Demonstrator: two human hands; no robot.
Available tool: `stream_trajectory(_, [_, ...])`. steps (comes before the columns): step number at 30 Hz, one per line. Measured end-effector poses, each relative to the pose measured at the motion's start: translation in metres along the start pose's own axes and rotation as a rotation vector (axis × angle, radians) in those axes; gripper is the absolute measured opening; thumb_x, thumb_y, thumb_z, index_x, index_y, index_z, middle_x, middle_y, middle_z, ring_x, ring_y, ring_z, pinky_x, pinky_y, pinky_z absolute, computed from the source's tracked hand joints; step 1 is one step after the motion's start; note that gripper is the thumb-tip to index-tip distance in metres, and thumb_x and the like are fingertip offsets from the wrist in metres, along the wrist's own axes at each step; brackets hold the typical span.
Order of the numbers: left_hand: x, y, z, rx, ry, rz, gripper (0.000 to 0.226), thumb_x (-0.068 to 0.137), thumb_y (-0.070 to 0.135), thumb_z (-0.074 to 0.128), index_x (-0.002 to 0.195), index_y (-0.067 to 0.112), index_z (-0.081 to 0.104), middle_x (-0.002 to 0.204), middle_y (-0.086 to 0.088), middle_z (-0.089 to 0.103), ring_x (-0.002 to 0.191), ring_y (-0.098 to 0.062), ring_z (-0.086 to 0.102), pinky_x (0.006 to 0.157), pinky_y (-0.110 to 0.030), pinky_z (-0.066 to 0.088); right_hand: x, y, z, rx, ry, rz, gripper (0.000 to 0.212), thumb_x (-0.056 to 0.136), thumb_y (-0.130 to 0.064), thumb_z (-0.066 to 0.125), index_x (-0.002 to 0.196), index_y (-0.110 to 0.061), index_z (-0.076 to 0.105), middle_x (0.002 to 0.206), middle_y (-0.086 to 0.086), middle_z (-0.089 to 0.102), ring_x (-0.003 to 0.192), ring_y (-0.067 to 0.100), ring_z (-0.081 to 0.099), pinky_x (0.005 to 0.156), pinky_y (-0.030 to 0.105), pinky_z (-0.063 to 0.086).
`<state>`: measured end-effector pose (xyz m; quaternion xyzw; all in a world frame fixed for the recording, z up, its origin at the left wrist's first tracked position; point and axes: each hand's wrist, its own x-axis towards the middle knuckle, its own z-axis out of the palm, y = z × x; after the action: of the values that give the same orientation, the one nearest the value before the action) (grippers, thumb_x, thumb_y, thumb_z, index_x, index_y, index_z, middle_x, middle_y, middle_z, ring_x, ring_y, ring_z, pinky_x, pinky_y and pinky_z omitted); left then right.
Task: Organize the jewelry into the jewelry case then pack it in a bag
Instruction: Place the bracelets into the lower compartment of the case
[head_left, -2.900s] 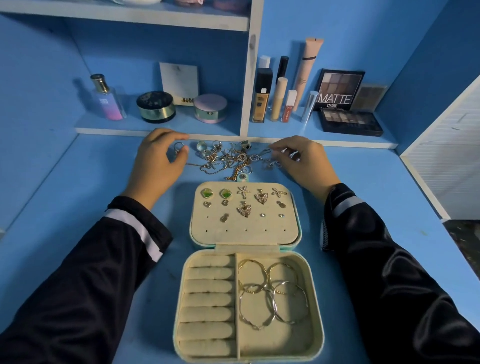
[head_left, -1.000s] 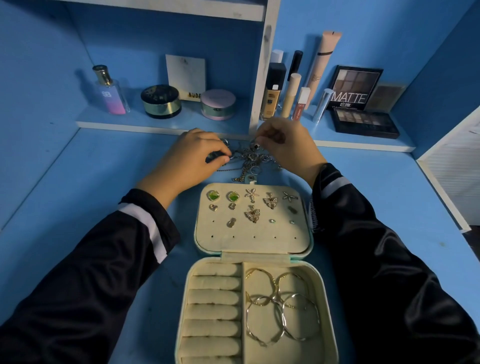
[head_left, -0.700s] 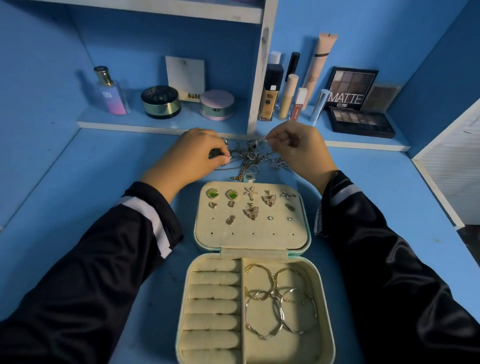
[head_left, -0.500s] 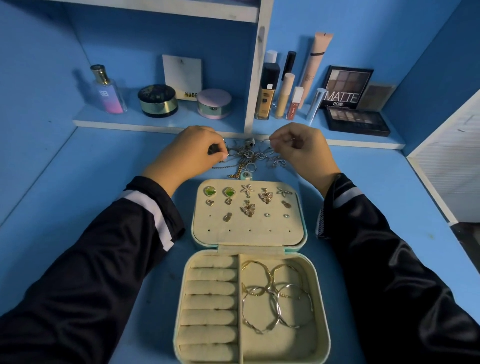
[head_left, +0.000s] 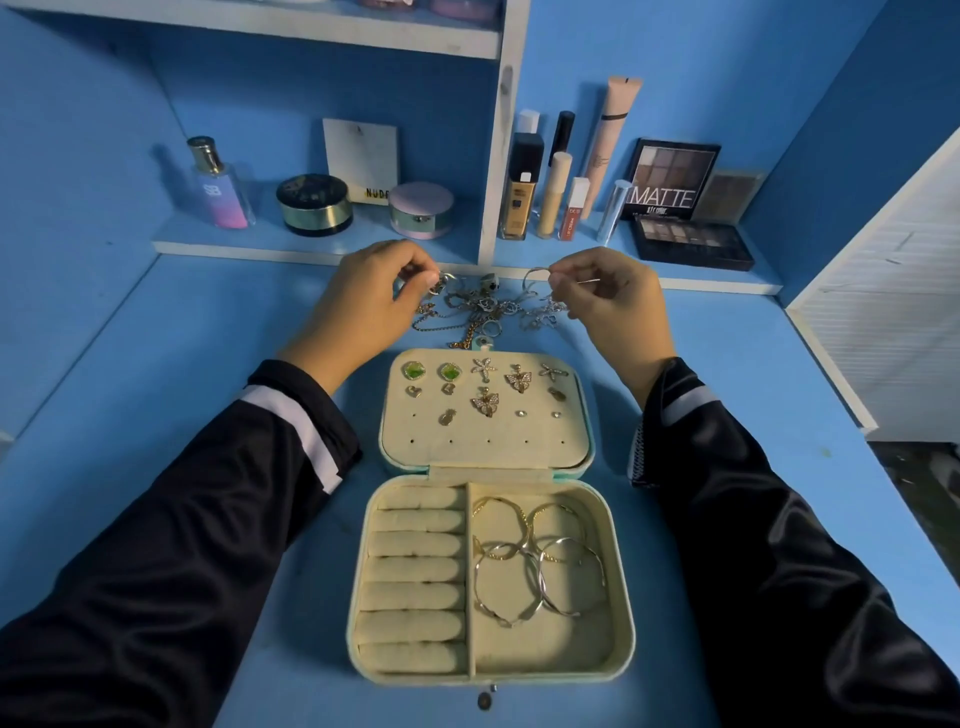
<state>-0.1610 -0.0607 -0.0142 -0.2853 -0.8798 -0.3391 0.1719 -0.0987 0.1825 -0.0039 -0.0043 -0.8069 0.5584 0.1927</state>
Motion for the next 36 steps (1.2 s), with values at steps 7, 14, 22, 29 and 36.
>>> stream_trajectory(7, [-0.02,0.022,-0.007,-0.142,0.085,-0.053,0.011,0.095,0.016,0.063,0.096,0.007,0.069,0.092,0.002,0.07,0.081,-0.002,0.059,0.078,-0.016,0.047,-0.024,-0.013,-0.002,0.083,0.009,0.012,0.004,0.088,-0.005,0.068,0.089,-0.008,0.07,0.077,0.001,0.069,0.067,0.01,0.063,0.061,0.02,0.05])
stream_trajectory(14, [-0.05,0.045,-0.015,-0.257,0.091,-0.104,0.006,0.094,0.018,0.064,0.09,0.02,0.068,0.087,0.021,0.066,0.081,0.001,0.061,0.078,-0.026,0.051,-0.055,-0.028,-0.004,0.162,0.002,0.032,0.003,0.088,-0.004,0.068,0.09,-0.001,0.069,0.076,0.002,0.068,0.066,0.009,0.062,0.059,0.022,0.051])
stream_trajectory(22, [-0.094,0.091,-0.024,-0.353,-0.125,-0.127,0.014,0.092,0.017,0.067,0.087,0.03,0.069,0.08,0.014,0.069,0.077,0.0,0.062,0.073,-0.018,0.049,-0.091,-0.037,-0.017,0.198,-0.01,0.058,0.008,0.087,0.0,0.067,0.085,-0.008,0.068,0.073,0.005,0.066,0.063,0.009,0.063,0.058,0.019,0.05])
stream_trajectory(29, [-0.121,0.117,-0.033,-0.37,-0.46,-0.079,0.007,0.09,0.025,0.069,0.087,0.032,0.071,0.084,0.012,0.071,0.08,-0.009,0.067,0.081,-0.033,0.055,-0.111,-0.039,-0.033,0.139,-0.08,0.077,0.01,0.087,-0.002,0.068,0.084,-0.011,0.069,0.078,0.006,0.07,0.067,0.011,0.065,0.059,0.02,0.05])
stream_trajectory(36, [-0.129,0.118,-0.033,-0.189,-0.666,0.046,0.023,0.078,0.059,0.057,0.091,0.044,0.068,0.089,0.015,0.065,0.09,-0.005,0.06,0.083,-0.038,0.052,-0.125,-0.042,-0.043,0.078,-0.176,0.085,0.004,0.087,-0.003,0.069,0.088,-0.007,0.07,0.078,0.008,0.071,0.069,0.013,0.066,0.06,0.02,0.05])
